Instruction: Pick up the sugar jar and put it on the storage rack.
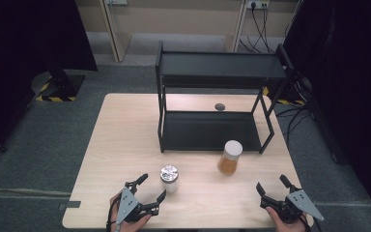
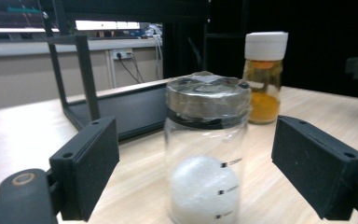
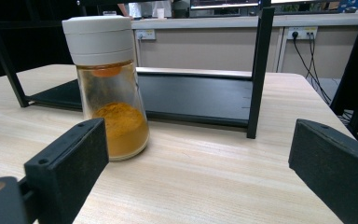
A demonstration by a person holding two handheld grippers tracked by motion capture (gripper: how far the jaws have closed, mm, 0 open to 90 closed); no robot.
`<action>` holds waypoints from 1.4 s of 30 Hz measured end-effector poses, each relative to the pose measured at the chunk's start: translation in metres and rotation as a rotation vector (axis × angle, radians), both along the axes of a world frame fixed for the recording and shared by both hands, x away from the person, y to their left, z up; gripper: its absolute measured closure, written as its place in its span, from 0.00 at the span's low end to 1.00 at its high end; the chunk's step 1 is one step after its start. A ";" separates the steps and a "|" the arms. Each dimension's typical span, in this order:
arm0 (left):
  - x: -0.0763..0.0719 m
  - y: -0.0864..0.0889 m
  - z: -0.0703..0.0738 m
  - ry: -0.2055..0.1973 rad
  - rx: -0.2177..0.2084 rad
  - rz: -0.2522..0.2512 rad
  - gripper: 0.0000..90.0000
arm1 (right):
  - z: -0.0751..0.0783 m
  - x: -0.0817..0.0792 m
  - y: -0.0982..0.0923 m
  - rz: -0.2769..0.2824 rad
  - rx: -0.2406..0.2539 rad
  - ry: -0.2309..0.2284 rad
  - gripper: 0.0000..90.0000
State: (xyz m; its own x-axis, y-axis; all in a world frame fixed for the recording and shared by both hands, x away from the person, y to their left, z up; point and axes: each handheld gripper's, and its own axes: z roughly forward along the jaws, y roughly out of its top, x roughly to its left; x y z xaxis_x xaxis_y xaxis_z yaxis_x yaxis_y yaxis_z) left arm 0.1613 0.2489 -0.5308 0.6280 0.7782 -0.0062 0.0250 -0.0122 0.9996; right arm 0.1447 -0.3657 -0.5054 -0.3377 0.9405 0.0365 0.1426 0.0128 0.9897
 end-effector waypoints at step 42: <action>0.037 -0.027 0.024 0.030 0.006 -0.039 0.39 | 0.003 0.002 0.000 0.015 -0.019 0.010 0.05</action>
